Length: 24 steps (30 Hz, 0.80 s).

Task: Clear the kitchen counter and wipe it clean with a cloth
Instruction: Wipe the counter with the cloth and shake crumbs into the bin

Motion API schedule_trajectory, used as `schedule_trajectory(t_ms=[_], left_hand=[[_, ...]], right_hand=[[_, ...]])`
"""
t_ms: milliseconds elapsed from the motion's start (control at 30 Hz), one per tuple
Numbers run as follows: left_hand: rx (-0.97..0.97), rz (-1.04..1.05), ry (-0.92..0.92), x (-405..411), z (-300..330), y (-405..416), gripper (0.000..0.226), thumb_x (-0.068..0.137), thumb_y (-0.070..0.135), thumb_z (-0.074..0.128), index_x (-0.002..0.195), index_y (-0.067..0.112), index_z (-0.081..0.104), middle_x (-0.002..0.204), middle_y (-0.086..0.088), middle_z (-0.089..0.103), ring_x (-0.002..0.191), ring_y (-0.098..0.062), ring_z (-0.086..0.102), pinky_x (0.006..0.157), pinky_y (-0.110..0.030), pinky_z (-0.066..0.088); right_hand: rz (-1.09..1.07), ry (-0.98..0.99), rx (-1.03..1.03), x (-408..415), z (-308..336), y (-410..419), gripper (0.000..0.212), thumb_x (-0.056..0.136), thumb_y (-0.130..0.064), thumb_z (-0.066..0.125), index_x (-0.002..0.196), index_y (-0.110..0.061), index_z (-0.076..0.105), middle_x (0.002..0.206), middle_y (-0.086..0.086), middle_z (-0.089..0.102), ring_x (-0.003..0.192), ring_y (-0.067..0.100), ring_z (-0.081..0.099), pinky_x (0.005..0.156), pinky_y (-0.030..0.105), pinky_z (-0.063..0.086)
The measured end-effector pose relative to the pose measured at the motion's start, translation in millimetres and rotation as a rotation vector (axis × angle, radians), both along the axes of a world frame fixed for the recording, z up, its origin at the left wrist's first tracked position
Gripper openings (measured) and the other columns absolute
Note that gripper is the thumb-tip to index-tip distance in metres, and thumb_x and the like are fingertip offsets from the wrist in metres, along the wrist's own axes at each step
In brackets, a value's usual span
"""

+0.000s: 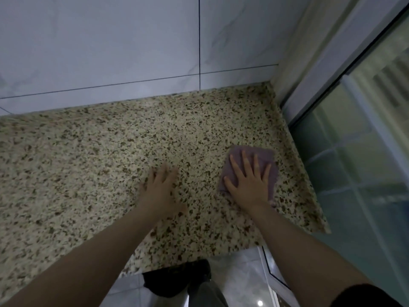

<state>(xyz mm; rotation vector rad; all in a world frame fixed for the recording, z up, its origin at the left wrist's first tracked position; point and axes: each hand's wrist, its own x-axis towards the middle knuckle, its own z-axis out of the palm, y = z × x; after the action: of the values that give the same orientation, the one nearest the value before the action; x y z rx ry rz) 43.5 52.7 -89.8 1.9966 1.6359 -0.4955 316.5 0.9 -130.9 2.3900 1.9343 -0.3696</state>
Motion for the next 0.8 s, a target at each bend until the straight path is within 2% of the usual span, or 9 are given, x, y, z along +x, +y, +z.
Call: schedule_trajectory(t_ms=[233,500,667,800], left_hand=[[-0.027,-0.048,0.035,-2,0,6,0.129,0.058,0.082,0.066,0.147,0.048,-0.021,0.157,0.011,-0.033,0.148,-0.034,-0.02,0.117,-0.064,0.014],[-0.01,-0.066,0.029,-1,4,4,0.128,0.063,0.08,0.065,0.146,0.045,-0.026,0.155,0.008,-0.036,0.147,-0.035,-0.024,0.117,-0.063,0.007],[-0.013,-0.075,0.017,-2,5,2,0.127,0.064,0.077,0.067,0.148,0.044,-0.023,0.157,0.007,-0.033,0.146,-0.035,-0.024,0.116,-0.063,0.006],[-0.016,-0.074,0.017,-1,7,2,0.127,0.065,0.076,0.067,0.149,0.043,-0.022,0.158,0.006,-0.031,0.147,-0.036,-0.023,0.117,-0.065,0.008]], right_hand=[[0.043,-0.032,-0.012,52,0,115,0.073,0.085,-0.071,0.012,0.151,-0.051,-0.011,0.165,-0.01,-0.013,0.153,0.03,-0.009,0.117,0.062,-0.011],[0.061,-0.066,0.033,66,-2,202,0.075,0.083,-0.07,0.016,0.152,-0.05,-0.005,0.166,-0.008,-0.003,0.153,0.032,-0.004,0.118,0.063,-0.001],[0.037,-0.052,0.017,66,-6,213,0.075,0.083,-0.069,0.014,0.154,-0.048,-0.001,0.167,-0.004,-0.001,0.153,0.033,-0.002,0.119,0.062,0.0],[0.174,-0.062,0.062,28,0,173,0.071,0.09,-0.064,0.014,0.157,-0.04,0.002,0.167,0.001,0.0,0.152,0.037,0.0,0.121,0.059,0.004]])
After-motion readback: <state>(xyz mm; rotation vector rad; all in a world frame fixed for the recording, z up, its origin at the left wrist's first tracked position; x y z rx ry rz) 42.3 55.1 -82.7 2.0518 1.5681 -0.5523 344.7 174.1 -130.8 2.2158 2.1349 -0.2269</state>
